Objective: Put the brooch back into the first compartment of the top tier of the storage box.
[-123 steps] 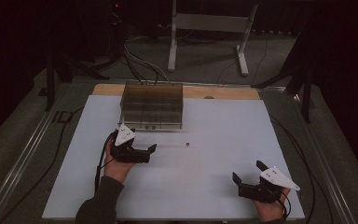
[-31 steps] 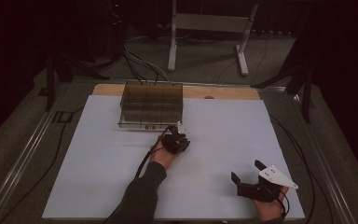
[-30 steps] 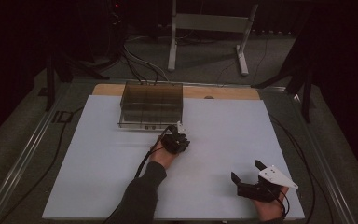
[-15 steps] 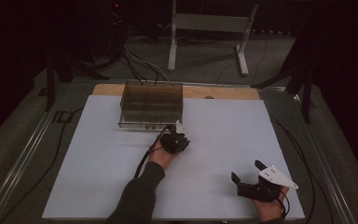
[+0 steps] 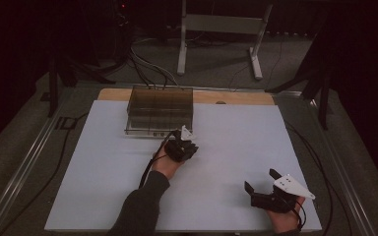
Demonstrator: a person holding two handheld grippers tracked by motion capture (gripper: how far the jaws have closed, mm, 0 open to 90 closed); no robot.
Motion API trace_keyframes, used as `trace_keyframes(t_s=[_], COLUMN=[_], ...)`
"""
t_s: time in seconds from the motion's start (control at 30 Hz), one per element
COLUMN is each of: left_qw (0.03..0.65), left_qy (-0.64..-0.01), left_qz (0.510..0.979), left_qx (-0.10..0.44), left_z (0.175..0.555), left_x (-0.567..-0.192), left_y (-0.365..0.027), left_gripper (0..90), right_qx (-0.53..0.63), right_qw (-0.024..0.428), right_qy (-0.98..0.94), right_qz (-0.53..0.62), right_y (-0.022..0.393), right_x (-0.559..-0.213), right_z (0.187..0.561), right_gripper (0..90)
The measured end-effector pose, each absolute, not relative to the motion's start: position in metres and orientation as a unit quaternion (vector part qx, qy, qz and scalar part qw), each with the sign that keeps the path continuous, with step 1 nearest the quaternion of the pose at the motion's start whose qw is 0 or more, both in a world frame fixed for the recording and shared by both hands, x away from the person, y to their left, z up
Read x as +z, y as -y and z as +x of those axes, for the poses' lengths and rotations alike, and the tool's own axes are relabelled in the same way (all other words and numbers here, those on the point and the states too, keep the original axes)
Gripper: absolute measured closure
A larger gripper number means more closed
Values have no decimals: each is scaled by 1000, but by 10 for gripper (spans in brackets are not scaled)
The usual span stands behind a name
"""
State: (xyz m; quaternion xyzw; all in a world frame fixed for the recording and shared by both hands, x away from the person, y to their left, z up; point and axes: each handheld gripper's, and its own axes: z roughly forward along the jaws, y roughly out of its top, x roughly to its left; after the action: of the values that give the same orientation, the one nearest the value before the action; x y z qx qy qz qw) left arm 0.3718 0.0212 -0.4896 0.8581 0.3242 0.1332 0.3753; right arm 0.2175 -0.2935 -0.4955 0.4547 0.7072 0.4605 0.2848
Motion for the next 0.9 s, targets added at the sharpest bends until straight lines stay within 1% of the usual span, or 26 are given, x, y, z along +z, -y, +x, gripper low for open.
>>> trace_keyframes(t_s=[0.27,0.9], left_qw=[376,384], left_qy=[-328,-335], left_qz=[857,850], left_qx=[128,136], left_z=[371,369], left_x=[-482,-465], left_y=[-30,-50], left_gripper=[818,818], right_qx=[460,459], right_qw=[284,283], right_qy=[-708,-709], right_qz=[455,455], right_y=[294,294], right_x=[-496,-497], right_z=[218,219], right_gripper=[0,0])
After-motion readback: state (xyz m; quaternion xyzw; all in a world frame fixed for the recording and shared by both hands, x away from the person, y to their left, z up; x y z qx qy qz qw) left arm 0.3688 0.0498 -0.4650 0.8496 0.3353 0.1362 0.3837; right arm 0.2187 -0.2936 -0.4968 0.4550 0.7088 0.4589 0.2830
